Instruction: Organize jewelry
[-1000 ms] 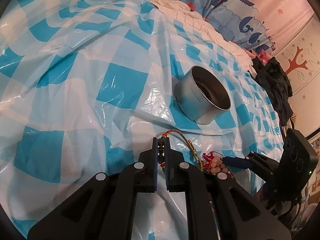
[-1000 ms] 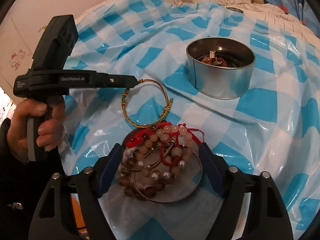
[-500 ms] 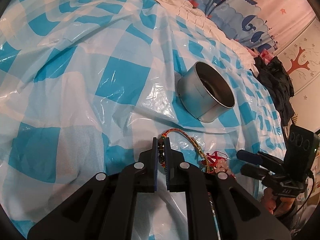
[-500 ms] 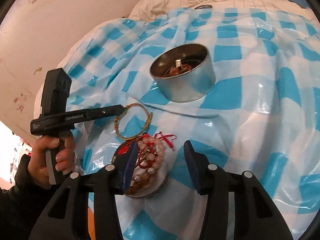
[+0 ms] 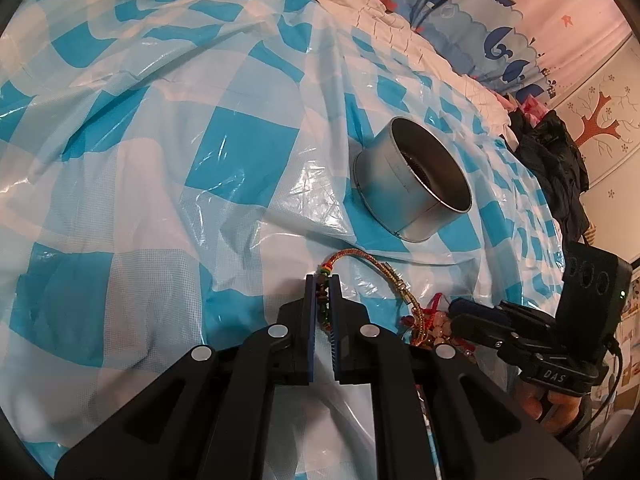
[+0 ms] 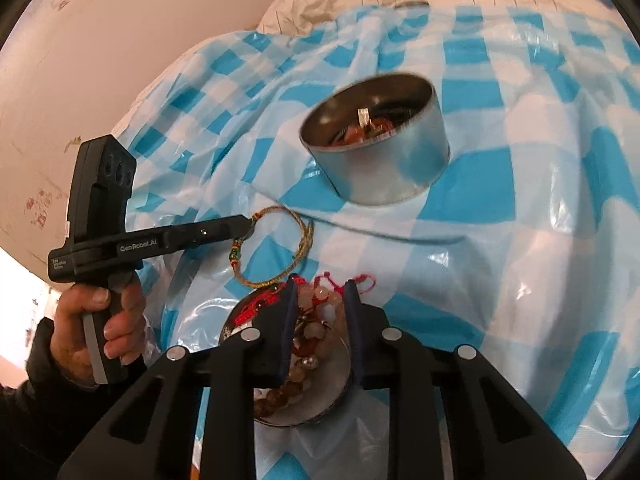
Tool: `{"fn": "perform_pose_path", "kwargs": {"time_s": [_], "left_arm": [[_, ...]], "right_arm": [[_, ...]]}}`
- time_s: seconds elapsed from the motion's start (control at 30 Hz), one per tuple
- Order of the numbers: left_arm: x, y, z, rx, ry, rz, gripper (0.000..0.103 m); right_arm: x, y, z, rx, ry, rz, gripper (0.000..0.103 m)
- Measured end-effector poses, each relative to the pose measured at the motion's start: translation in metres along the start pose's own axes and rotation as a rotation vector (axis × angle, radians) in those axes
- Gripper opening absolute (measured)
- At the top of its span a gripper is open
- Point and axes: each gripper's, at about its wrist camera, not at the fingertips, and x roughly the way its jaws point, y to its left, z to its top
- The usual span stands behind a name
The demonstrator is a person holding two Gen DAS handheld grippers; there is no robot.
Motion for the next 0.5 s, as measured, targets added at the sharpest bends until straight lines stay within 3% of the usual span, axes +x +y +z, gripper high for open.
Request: {"fn": "perform_pose_path", "kwargs": {"time_s": [0.17, 0.2, 0.23, 0.27, 0.5], "left_arm": [[0.006, -0.001, -0.001, 0.006, 0.014, 0.006, 0.008], [0.007, -0.002, -0.001, 0.007, 0.016, 0.008, 0.008], [0.008, -0.002, -0.001, 0.008, 0.018, 0.009, 0.008], [0.009, -0.002, -0.001, 0.008, 0.018, 0.009, 0.008], [0.008, -0.002, -0.001, 0.01, 0.016, 0.007, 0.008]], "right_arm": [[0.006, 0.005, 0.0, -0.027, 0.023, -0.009, 0.024], [0.005, 0.006, 0.0, -0.035, 0.017, -0.013, 0.02], [0.003, 0.008, 0.0, -0.043, 0.009, -0.01, 0.008], [0.0, 0.009, 0.0, -0.042, 0.003, 0.007, 0.001], [-0.025, 0.004, 0.005, 0.017, -0.094, 0.129, 0.001]]}}
